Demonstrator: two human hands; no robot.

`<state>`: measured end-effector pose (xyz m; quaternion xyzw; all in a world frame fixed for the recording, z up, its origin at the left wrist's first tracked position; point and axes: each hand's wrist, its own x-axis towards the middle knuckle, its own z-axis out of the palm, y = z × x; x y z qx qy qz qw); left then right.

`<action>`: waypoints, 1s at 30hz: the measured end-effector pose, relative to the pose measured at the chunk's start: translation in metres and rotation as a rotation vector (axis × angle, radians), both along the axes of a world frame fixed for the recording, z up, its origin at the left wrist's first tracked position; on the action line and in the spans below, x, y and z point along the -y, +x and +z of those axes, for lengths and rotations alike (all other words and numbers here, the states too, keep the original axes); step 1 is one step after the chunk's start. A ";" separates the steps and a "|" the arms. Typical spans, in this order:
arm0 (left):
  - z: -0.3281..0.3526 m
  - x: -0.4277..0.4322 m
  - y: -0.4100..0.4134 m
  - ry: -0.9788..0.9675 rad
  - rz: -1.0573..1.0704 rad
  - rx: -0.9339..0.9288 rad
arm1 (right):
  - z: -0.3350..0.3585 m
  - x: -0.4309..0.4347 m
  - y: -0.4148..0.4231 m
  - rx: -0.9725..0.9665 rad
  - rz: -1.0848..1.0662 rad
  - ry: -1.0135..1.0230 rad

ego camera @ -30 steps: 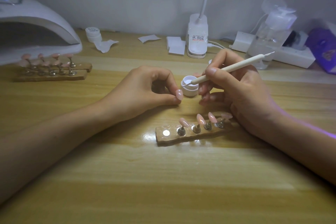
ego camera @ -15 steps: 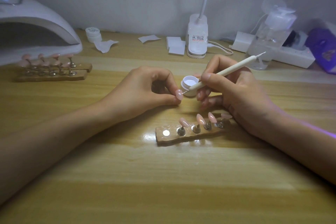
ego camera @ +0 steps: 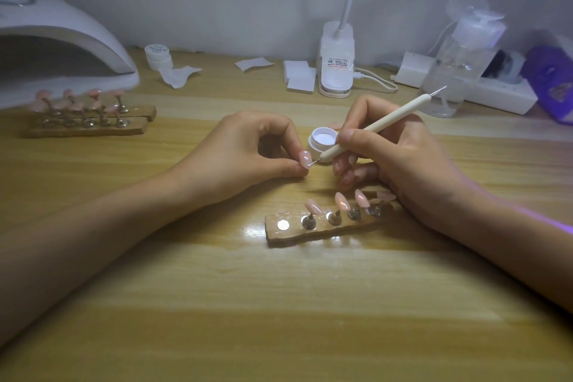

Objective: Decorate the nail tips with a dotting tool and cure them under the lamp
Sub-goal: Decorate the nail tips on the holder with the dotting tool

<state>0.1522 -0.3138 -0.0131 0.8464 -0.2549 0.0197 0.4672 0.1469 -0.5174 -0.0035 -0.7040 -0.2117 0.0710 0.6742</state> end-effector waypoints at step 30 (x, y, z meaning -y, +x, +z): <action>-0.002 -0.002 0.002 0.004 -0.003 -0.003 | 0.002 0.001 0.000 -0.001 0.015 0.049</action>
